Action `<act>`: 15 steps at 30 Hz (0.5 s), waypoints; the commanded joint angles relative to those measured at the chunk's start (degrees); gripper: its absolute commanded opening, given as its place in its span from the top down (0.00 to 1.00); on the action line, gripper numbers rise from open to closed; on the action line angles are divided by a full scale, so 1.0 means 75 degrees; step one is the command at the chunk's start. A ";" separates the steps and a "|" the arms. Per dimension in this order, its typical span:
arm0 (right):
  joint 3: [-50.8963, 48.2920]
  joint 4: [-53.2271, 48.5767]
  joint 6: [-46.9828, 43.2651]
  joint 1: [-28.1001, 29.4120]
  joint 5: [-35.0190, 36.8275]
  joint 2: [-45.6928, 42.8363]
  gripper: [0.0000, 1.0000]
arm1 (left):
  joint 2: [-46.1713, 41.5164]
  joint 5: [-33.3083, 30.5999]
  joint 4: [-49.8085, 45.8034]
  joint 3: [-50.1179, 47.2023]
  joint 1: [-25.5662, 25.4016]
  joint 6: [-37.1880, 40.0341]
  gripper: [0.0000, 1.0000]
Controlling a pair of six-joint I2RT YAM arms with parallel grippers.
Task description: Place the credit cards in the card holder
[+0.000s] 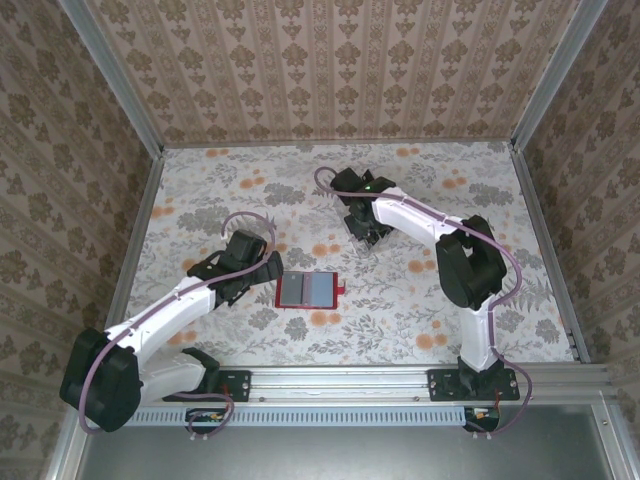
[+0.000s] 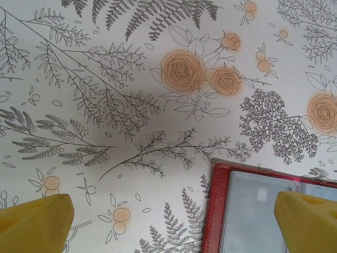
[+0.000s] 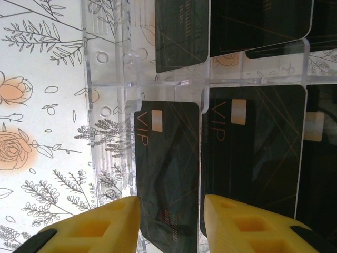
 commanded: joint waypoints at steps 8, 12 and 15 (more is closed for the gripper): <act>0.0266 -0.0329 -0.0142 0.0034 0.0152 0.0217 0.63 | 0.0056 0.0073 0.0062 -0.0080 0.0051 -0.0024 0.00; 0.0255 -0.0272 -0.0099 0.0016 -0.0182 0.0171 0.68 | 0.0050 0.0069 0.0062 -0.0087 0.0052 -0.0008 0.00; 0.0260 -0.0247 -0.0071 0.0004 -0.0276 0.0115 0.71 | 0.0033 0.0062 0.0050 -0.0097 0.0063 -0.0013 0.00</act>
